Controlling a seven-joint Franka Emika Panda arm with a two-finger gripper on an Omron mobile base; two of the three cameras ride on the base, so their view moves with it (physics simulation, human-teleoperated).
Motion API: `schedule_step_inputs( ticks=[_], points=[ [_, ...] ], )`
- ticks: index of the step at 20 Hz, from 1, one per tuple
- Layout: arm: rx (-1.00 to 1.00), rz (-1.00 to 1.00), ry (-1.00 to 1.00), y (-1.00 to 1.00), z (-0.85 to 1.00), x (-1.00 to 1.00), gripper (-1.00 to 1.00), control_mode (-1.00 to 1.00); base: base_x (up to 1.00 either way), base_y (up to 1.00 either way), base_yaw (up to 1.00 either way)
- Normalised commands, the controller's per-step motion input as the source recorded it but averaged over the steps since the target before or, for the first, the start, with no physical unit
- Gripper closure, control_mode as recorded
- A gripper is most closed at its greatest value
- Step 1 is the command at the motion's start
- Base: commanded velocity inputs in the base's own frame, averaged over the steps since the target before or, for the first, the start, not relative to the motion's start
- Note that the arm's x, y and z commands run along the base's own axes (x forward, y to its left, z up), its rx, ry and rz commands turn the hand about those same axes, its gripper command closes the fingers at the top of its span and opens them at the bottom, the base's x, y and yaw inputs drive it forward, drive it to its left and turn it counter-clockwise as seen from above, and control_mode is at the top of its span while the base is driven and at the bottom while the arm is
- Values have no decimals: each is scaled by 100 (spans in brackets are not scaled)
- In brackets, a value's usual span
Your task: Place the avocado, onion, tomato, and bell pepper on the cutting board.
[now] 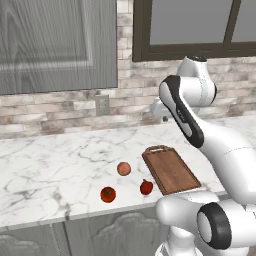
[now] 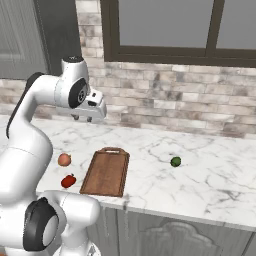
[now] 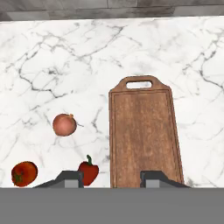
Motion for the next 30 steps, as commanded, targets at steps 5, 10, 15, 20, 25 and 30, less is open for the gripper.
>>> schedule_step_inputs(
  ticks=[5,10,15,20,25,30],
  points=[
    [3,0,-1,1,0,-33,-100,-100,0,0,0],
    [-5,1,0,10,-19,-16,-100,-100,0,0,0],
    [-3,0,-1,43,-22,0,-100,-100,0,0,0],
    [0,-3,0,34,-19,-15,-100,-100,0,0,0],
    [1,-1,10,19,-27,-26,-100,-100,0,0,0],
    [0,-3,20,19,-40,-16,-100,-100,0,0,0]
  ],
)
